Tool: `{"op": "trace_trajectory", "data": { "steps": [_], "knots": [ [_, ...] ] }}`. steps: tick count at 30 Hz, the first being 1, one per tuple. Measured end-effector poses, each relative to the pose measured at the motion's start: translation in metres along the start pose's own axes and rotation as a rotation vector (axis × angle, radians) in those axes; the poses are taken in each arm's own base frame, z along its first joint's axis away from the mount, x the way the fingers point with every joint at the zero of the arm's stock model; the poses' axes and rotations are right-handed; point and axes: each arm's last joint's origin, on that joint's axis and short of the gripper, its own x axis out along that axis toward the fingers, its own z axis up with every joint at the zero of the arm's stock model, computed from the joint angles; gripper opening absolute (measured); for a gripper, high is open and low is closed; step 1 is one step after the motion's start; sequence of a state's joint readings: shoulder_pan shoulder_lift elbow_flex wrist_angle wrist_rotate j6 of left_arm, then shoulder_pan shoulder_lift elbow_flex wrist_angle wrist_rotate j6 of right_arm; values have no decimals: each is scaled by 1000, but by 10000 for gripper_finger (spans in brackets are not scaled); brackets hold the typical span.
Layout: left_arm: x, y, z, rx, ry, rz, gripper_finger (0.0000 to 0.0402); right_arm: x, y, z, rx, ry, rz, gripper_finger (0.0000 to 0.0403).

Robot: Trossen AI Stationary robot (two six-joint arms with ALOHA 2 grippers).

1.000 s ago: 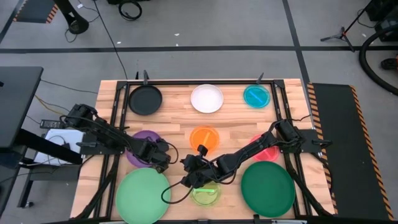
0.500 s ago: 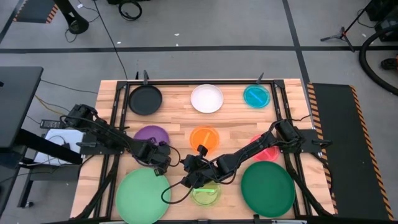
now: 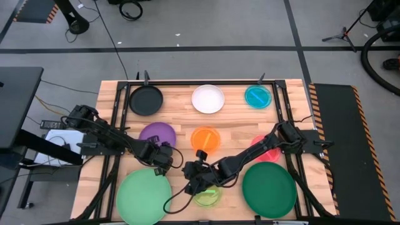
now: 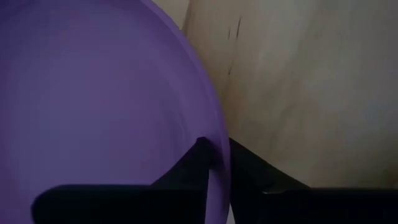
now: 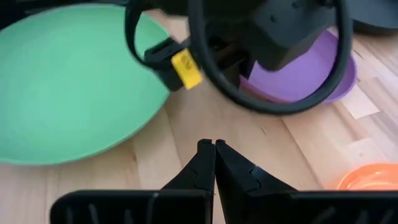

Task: Stack plastic plates
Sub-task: Stack the purple plate on top of the black plate

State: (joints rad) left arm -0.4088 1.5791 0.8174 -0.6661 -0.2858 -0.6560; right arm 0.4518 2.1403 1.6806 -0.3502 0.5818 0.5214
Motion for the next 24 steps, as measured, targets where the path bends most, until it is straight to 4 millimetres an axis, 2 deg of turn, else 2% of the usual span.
{"op": "trace_trajectory", "data": {
  "steps": [9, 14, 24],
  "knots": [
    [-5, -9, -6, 71, -8, -7, 47, -3, 4, -2, -16, 4, 15, 20],
    [-7, -13, -9, 107, -16, -7, 32, -3, 4, -1, -16, 4, 15, 20],
    [-12, -13, -3, 136, -76, 54, 19, -3, 4, -1, -16, 2, 11, 20]
  ]
}}
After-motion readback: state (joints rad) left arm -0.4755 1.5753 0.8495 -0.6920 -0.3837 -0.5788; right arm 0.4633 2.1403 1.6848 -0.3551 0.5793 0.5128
